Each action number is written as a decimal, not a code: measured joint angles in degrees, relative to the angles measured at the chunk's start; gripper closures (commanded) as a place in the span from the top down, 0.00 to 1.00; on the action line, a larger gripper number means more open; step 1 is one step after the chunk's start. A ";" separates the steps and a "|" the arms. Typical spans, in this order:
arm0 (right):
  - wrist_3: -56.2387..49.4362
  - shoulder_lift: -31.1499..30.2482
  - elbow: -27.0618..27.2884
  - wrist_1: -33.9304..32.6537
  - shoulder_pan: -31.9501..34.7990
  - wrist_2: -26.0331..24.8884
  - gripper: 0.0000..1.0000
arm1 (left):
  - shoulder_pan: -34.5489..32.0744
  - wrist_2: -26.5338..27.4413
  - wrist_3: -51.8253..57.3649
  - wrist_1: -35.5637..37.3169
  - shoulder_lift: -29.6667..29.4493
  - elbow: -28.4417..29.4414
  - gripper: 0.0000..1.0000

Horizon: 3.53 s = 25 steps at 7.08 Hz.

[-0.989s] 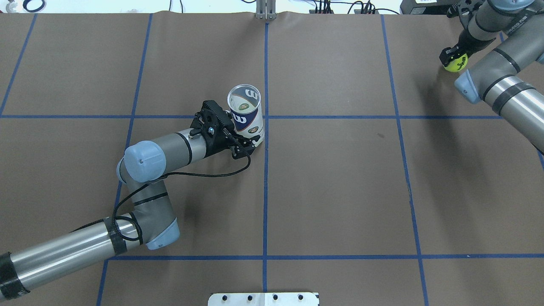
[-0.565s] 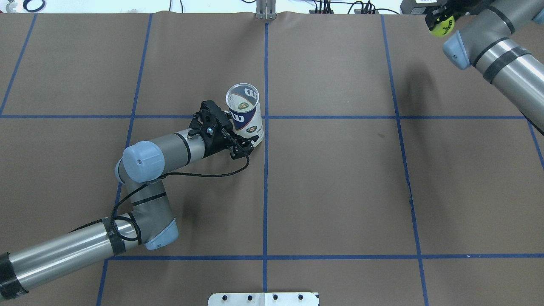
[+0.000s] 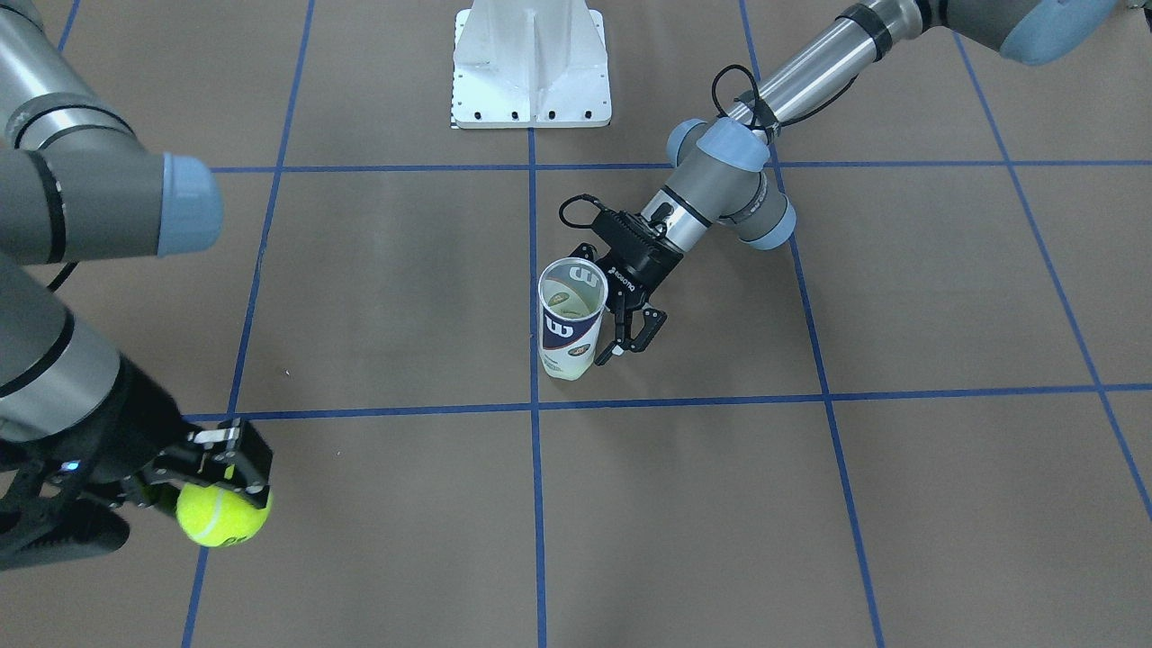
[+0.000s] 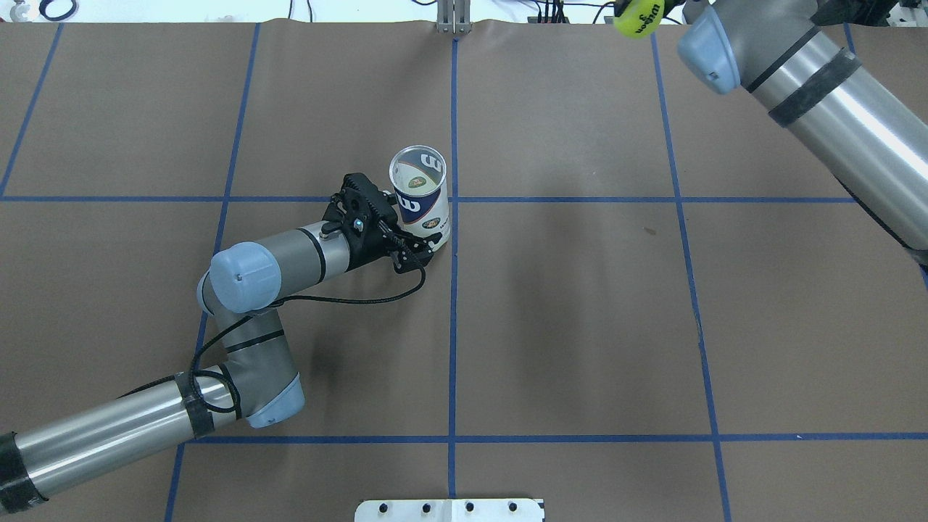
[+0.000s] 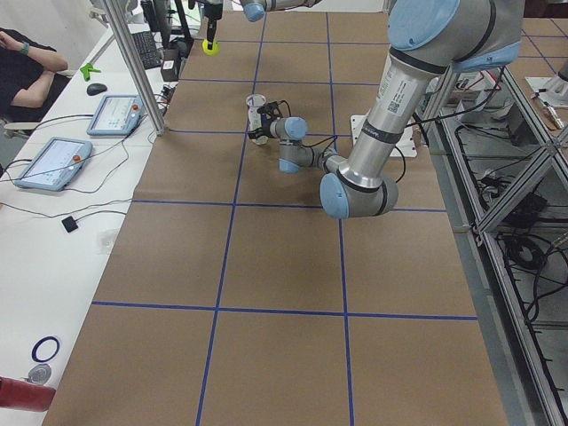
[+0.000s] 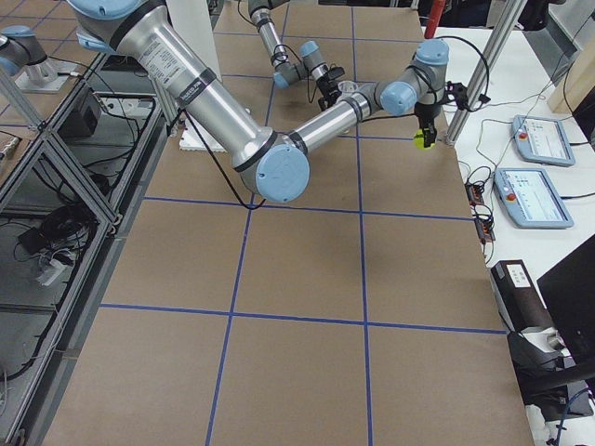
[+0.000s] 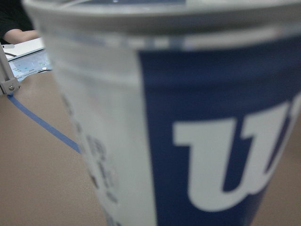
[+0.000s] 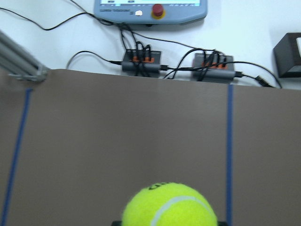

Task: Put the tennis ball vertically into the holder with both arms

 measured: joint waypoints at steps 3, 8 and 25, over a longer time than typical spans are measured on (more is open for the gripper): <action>12.60 1.93 8.54 -2.14 -5.13 1.60 0.00 | 0.33 0.00 -0.22 0.06 -0.21 -0.02 0.99; 19.83 7.09 9.20 -2.13 -11.95 -0.68 0.00 | 0.46 0.00 -0.34 0.16 -0.88 -0.09 0.99; 22.06 8.35 10.14 -5.15 -21.01 -6.49 0.99 | 0.08 -0.14 0.39 0.19 -0.13 -0.26 0.99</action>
